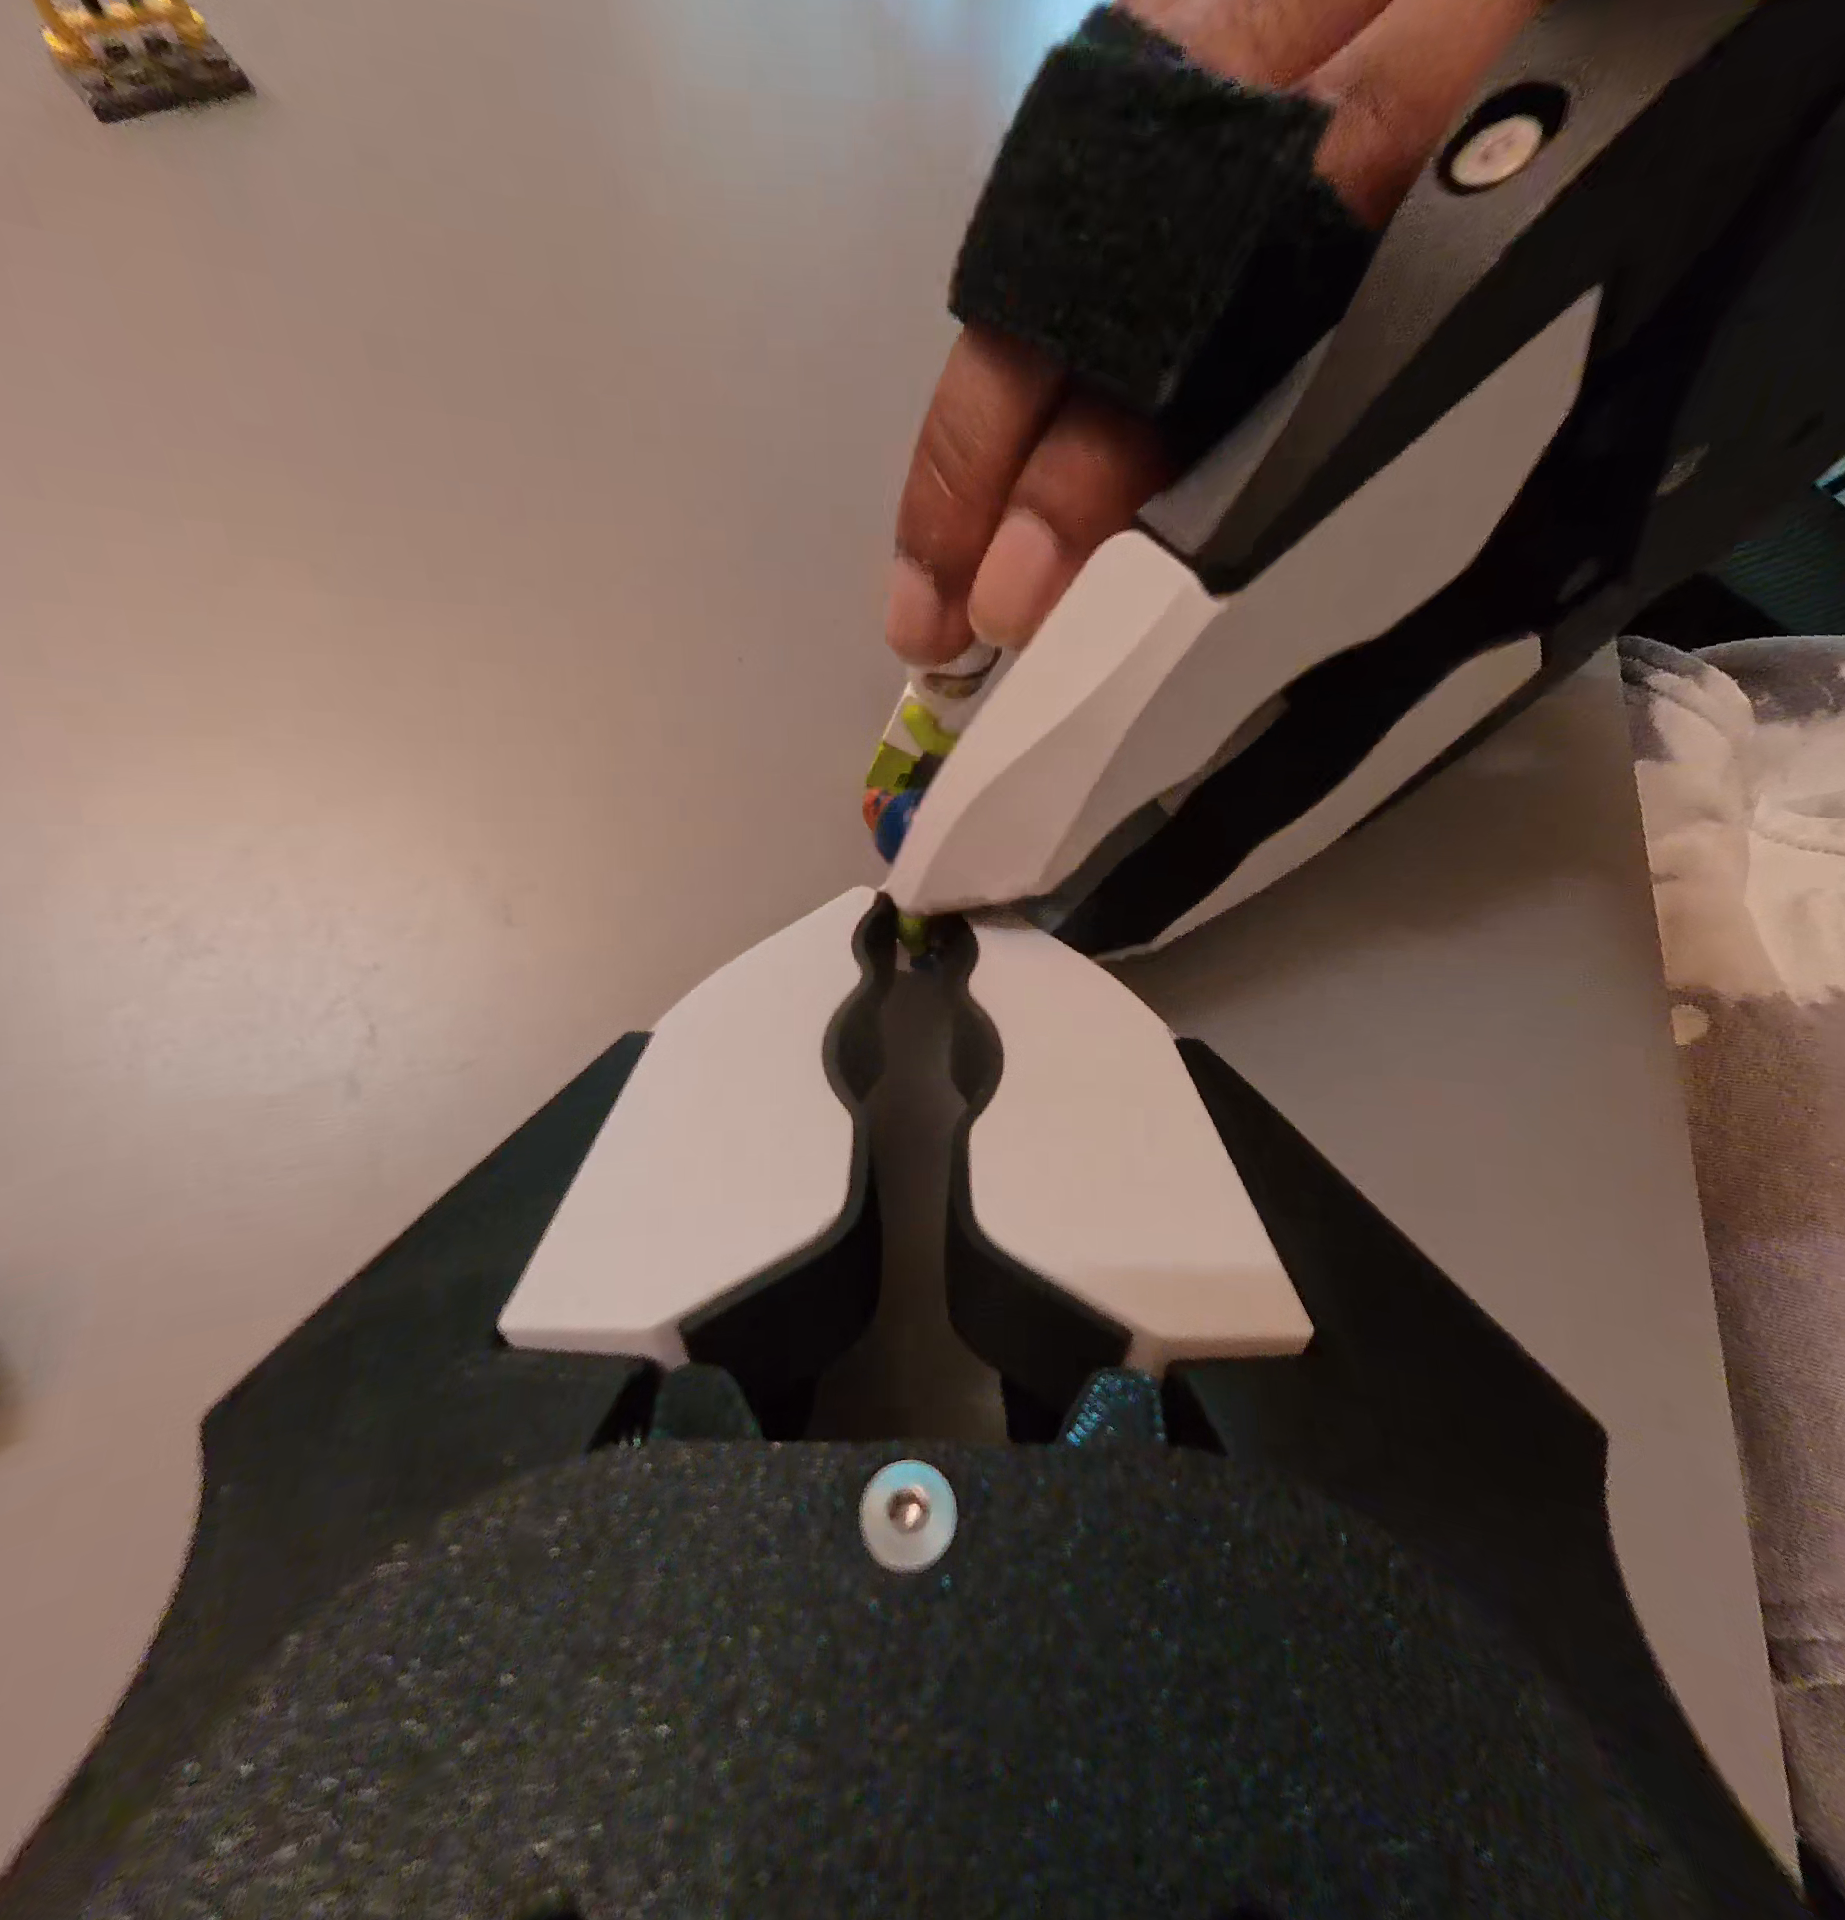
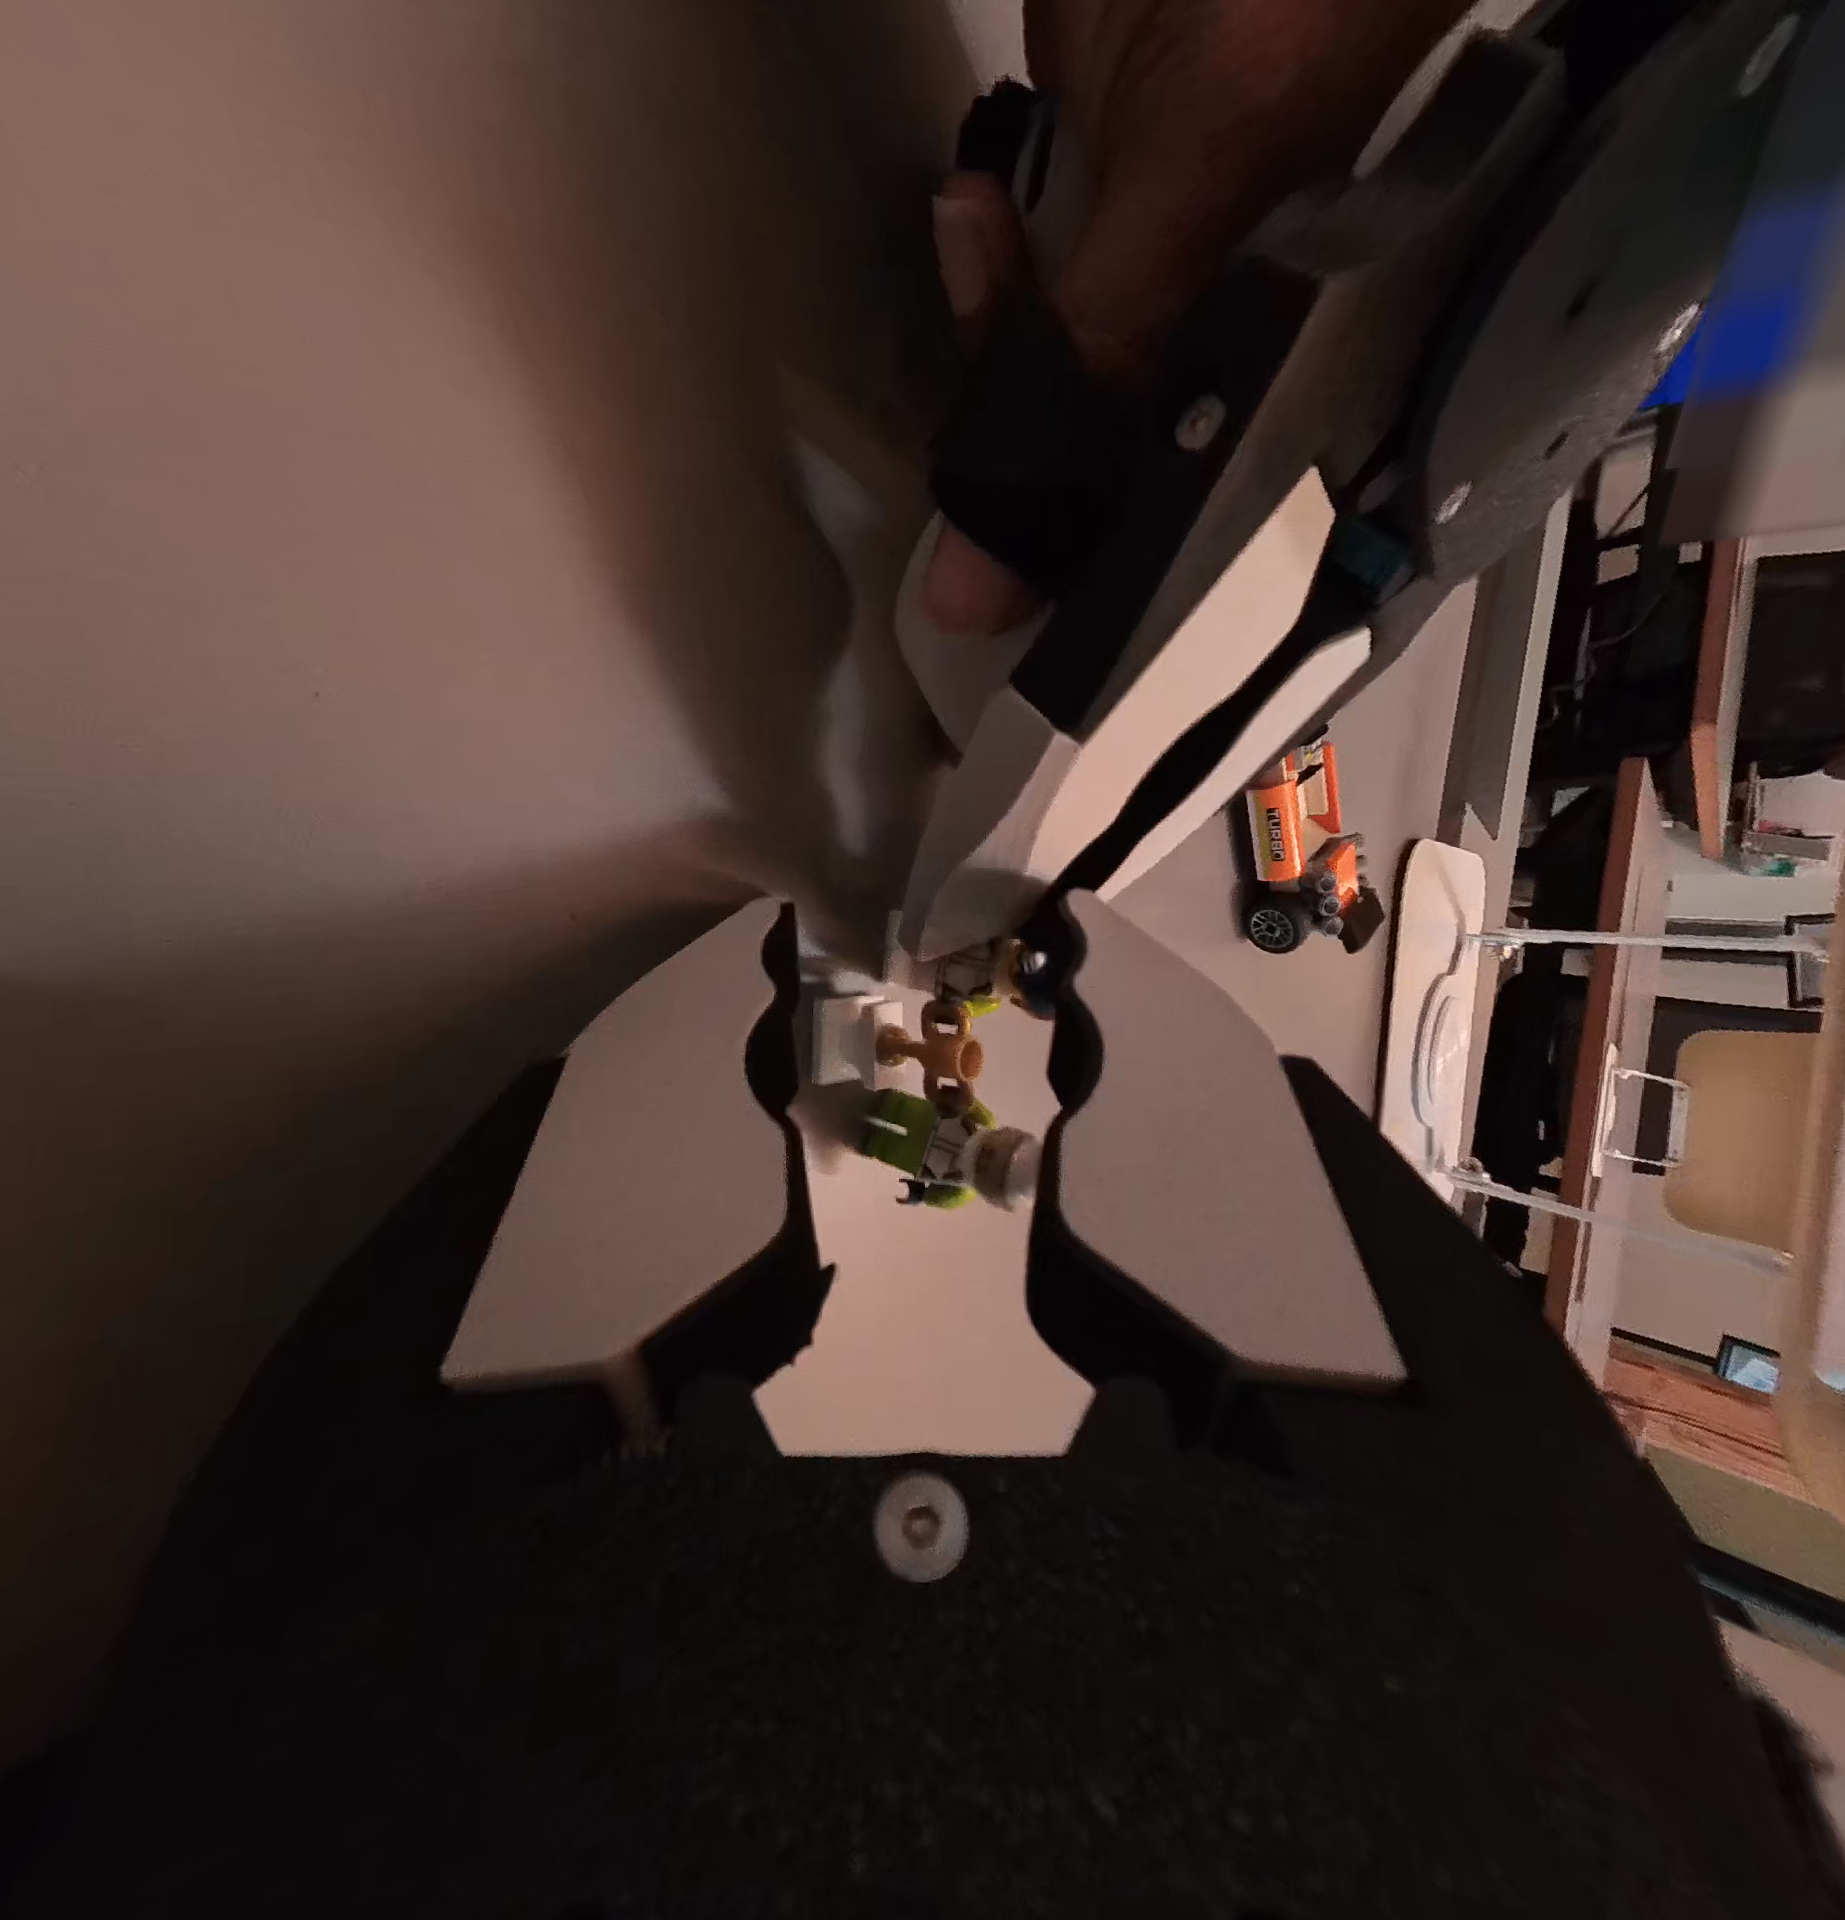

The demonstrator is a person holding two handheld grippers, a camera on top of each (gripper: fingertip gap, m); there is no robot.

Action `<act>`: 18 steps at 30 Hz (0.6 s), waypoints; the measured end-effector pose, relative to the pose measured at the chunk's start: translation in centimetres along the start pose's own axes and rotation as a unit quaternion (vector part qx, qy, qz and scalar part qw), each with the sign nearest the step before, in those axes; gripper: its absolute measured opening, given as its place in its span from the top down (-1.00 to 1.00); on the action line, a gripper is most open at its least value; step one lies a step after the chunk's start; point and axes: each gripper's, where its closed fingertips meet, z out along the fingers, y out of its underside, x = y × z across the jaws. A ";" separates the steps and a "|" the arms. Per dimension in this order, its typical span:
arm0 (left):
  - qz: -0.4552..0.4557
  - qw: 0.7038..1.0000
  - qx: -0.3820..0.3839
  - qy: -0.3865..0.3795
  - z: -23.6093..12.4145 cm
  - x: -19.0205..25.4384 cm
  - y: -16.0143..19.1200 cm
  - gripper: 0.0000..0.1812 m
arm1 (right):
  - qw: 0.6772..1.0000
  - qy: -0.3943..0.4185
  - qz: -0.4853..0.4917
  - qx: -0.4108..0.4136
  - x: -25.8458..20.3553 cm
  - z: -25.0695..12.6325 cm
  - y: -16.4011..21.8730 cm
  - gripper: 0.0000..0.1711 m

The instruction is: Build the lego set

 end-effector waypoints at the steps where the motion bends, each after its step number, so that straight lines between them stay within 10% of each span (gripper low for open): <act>1: -0.001 1.000 -0.002 0.003 0.1 0.1 0.0 0.91 | 1.000 0.005 -0.005 0.001 0.0 0.1 -0.1 0.49; 18: 0.020 1.000 -0.001 -0.018 0.1 0.2 0.0 0.91 | 0.955 -0.023 0.292 0.055 3.3 -3.3 -0.6 0.65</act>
